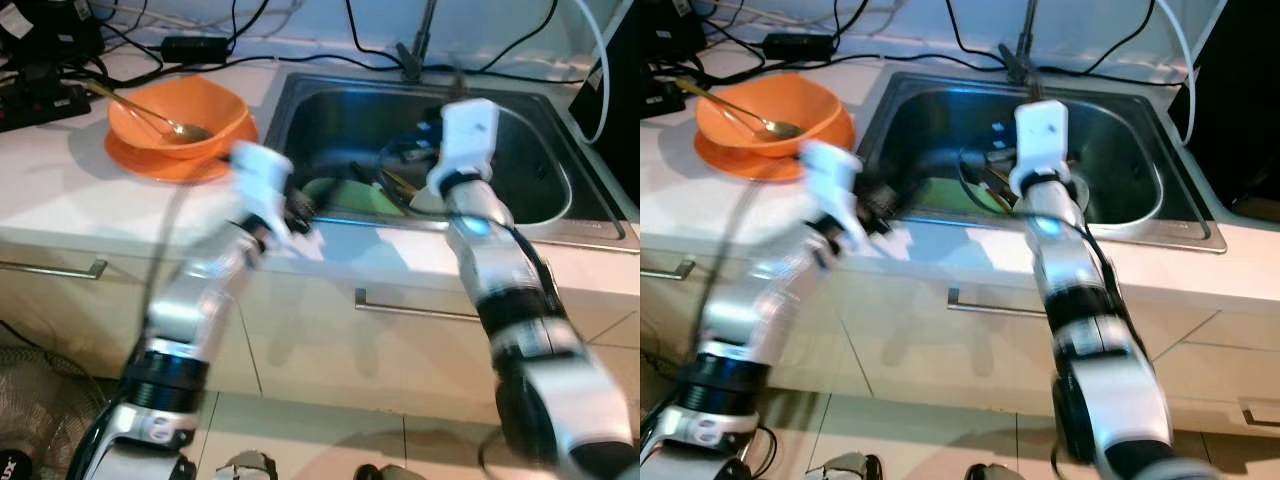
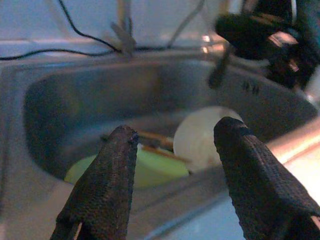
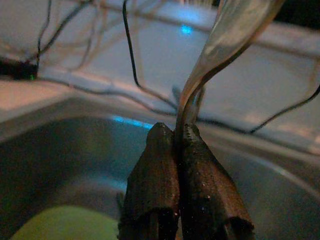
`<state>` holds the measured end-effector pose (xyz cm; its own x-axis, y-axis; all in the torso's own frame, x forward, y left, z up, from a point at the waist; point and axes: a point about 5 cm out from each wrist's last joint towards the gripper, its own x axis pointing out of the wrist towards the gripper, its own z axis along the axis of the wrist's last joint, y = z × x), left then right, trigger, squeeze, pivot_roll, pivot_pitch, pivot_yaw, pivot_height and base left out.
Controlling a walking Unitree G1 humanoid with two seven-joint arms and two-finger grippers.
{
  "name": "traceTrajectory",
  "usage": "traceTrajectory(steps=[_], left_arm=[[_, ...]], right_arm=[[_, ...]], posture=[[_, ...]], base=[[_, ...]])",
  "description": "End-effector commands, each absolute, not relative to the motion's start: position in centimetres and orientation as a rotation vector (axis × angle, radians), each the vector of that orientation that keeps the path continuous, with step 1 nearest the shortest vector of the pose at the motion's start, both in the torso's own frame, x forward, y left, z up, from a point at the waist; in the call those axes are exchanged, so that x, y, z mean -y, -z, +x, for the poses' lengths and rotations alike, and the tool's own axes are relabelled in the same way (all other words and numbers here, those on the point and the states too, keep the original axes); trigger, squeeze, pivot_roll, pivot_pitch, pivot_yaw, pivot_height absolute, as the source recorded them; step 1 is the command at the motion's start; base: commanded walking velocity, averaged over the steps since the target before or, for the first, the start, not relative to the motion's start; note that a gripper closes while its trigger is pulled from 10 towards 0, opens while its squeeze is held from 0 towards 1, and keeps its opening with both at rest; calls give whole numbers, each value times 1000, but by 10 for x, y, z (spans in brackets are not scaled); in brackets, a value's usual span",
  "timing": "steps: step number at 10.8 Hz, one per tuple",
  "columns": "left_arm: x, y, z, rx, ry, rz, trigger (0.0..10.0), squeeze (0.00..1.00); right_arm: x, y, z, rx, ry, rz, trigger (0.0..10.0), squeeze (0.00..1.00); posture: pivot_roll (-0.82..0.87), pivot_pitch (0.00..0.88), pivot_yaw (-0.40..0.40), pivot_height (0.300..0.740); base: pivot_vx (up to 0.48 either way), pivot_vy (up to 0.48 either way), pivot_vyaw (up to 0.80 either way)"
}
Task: Kitchen organization
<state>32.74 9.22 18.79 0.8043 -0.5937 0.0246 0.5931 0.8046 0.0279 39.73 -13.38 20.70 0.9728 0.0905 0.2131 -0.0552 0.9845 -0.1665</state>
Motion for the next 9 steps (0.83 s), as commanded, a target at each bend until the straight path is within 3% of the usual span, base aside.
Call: traceTrajectory(steps=[1,5,9], left_arm=[[-90,-182,327,0,637,52,10000,0],[-62,-170,309,-89,738,119,10000,0],[-59,-174,307,-102,735,137,10000,0]], right_arm=[[138,-203,400,174,-71,-129,10000,0],[140,-187,414,-91,-63,-111,10000,0],[144,-178,414,-198,-42,-115,10000,0]], posture=[[93,49,-54,740],[139,40,-79,740],[160,57,-85,740]], base=[[0,0,0],[0,0,0],[0,0,0]])
